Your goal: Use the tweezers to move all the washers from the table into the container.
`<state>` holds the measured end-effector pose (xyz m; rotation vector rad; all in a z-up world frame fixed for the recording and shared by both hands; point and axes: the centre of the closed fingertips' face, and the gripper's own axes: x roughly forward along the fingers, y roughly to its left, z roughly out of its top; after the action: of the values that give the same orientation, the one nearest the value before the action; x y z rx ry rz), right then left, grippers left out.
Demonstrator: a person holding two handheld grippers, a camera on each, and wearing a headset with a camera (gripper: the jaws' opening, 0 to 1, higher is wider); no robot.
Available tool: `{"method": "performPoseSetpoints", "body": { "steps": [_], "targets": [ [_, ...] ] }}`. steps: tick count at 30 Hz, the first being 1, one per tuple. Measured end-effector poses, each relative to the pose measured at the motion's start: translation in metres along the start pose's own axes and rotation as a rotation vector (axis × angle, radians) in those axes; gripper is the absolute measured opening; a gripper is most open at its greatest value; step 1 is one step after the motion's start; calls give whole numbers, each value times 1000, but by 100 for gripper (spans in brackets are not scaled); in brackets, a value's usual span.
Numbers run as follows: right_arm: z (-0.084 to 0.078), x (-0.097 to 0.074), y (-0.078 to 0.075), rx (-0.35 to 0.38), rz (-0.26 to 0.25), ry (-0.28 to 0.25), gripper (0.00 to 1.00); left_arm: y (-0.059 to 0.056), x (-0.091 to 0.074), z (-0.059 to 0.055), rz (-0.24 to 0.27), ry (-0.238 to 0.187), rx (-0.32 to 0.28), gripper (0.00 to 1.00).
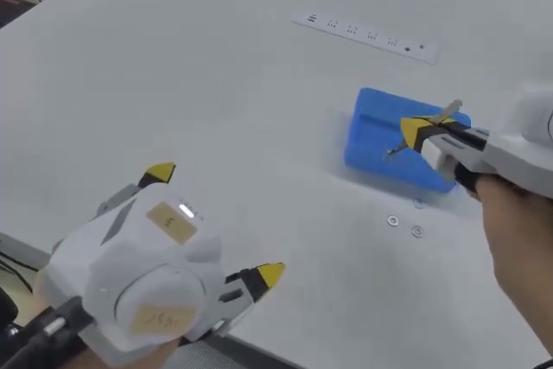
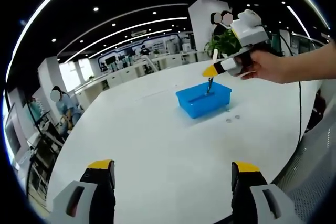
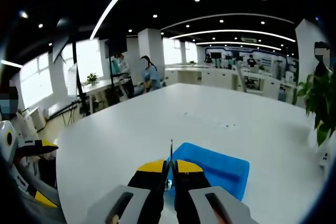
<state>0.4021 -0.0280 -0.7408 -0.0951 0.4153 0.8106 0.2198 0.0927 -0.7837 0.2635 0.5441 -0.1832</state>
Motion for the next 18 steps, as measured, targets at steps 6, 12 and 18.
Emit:
{"method": "performPoseSetpoints", "body": {
  "steps": [6,12,18],
  "targets": [
    [7,13,-7,-29,-19,-16,2,1,0,0,7,2,-1,94],
    [2,27,-24,-18,-65,-6,2,1,1,0,5,5,4,94],
    [-10,36,-31,17,-83,10,2,-2,1,-1,-7,10,8,95]
  ]
}}
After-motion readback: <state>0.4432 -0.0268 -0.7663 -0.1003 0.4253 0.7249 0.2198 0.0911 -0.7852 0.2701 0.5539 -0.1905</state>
